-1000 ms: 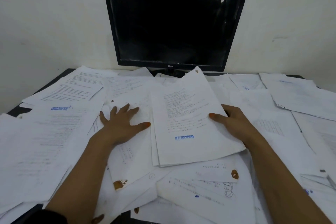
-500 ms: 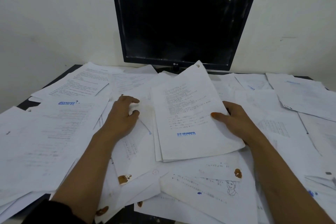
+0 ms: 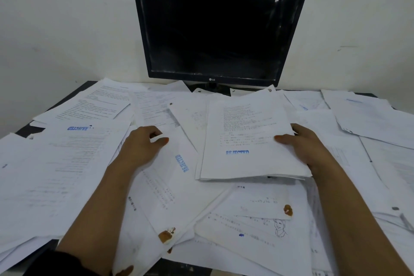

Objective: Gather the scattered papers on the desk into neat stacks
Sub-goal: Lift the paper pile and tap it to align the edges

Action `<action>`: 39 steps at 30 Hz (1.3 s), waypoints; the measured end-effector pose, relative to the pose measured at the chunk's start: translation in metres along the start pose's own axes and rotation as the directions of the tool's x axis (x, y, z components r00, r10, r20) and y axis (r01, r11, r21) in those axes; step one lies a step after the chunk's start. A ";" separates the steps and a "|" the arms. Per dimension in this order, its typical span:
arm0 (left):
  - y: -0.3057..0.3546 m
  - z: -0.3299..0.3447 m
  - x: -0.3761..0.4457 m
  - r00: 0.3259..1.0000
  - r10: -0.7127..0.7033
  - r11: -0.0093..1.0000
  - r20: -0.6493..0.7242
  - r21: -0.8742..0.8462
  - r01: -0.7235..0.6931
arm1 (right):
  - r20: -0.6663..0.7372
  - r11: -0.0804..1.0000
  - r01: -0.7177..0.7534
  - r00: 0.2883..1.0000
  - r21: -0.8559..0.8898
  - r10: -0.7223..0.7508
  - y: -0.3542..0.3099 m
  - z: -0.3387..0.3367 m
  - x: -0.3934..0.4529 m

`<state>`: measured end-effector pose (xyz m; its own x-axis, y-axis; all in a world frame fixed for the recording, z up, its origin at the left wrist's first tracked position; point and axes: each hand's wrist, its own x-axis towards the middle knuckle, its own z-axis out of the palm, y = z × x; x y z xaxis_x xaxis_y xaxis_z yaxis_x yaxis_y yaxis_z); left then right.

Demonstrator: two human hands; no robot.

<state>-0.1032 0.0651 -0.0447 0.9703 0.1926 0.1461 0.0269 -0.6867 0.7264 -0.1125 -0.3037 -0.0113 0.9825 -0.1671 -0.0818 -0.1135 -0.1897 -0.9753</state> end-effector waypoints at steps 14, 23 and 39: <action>0.003 -0.011 0.009 0.900 -0.431 0.773 -0.065 -0.541 0.331 | 0.433 0.977 -0.167 0.897 0.133 0.094 -0.004 0.013 -0.015; 0.003 -0.021 0.005 0.939 -0.293 0.817 0.182 -0.463 0.345 | 0.399 0.996 -0.089 0.913 -0.004 0.083 -0.008 0.000 -0.015; 0.019 -0.011 0.000 0.946 -0.242 0.869 0.217 -0.386 0.311 | 0.232 0.969 0.147 0.968 -0.198 -0.099 -0.004 0.033 -0.007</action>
<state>-0.1050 0.0596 -0.0238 0.9632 0.1966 -0.1832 0.2323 -0.2664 0.9355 -0.1145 -0.2700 -0.0140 0.9962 0.0820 -0.0306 0.0048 -0.4000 -0.9165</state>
